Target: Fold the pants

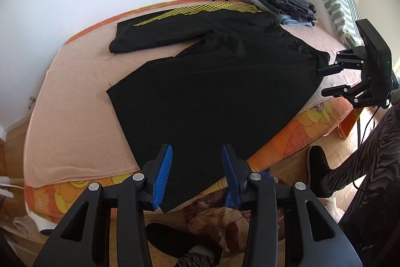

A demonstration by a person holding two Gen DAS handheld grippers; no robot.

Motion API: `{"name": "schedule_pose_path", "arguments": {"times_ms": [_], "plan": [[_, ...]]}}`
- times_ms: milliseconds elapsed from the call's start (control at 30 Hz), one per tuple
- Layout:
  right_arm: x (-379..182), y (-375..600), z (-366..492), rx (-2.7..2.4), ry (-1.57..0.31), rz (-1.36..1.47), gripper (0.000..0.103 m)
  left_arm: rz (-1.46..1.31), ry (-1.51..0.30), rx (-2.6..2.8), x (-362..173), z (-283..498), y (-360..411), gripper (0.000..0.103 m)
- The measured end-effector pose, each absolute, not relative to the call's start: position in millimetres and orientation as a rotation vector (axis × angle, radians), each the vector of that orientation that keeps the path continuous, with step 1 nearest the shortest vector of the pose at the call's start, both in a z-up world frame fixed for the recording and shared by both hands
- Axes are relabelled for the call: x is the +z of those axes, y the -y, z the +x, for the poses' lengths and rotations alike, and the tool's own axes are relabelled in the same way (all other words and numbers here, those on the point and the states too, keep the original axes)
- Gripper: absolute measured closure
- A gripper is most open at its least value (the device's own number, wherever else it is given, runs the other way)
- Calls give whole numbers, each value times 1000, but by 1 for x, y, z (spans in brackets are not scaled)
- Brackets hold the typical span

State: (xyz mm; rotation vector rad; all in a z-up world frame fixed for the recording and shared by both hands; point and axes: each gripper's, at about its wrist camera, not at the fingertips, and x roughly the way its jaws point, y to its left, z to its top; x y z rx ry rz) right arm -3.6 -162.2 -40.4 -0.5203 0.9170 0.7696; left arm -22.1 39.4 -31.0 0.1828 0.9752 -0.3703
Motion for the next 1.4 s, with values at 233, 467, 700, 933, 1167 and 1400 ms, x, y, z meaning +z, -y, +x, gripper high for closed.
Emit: {"name": "schedule_pose_path", "arguments": {"times_ms": [233, 467, 700, 933, 1167, 1400], "plan": [[-58, 148, 2, 805, -957, -573, 66, 302, -1049, -476, -47, -30, -18, 64], [-60, 139, 6, 821, -963, -573, 71, 422, -1072, -473, -64, -33, -13, 64], [-60, 137, 8, 838, -975, -554, 93, 465, -1081, -499, -73, -32, -10, 82], [-51, 139, 13, 817, -954, -510, 98, 478, -1021, -489, -68, -32, -9, 102], [-54, 139, 13, 798, -954, -529, 83, 421, -948, -431, -52, -11, -18, 102], [-59, 137, 7, 788, -939, -596, 69, 406, -970, -433, -59, -1, -20, 102]]}}
